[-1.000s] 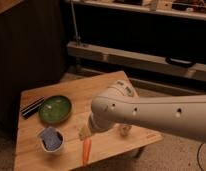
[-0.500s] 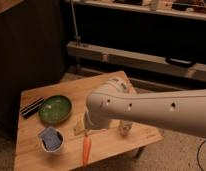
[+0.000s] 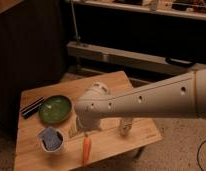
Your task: Drag the pepper across the table
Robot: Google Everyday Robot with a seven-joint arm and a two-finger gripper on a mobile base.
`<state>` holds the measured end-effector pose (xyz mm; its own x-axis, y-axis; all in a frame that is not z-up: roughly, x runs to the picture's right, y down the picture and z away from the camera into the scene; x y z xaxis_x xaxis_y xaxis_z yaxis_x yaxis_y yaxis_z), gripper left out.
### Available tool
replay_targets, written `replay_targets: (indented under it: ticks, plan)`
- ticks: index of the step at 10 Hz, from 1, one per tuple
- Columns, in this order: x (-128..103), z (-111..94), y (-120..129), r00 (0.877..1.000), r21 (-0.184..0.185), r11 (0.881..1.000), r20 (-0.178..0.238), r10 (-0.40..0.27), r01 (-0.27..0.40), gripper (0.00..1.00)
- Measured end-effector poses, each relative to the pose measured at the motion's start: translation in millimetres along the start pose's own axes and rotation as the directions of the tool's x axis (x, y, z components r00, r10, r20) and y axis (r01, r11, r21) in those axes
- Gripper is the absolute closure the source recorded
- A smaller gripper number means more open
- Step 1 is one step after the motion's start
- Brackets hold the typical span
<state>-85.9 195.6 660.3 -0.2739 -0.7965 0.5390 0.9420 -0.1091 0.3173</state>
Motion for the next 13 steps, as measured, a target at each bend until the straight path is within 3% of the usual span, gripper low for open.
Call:
replay_targets:
  ticks: [6,9,13]
  plan:
    - [-8.0,61.8,-11.9,0.993,-0.012,1.000,0.115,0.006,-0.004,0.22]
    - [-15.6,88.9,-5.4,0.988,-0.002,0.999,0.151,0.037,-0.037,0.22]
    - [-22.6,105.8,9.3,0.982,-0.009,0.996,0.168,0.092,-0.091,0.22]
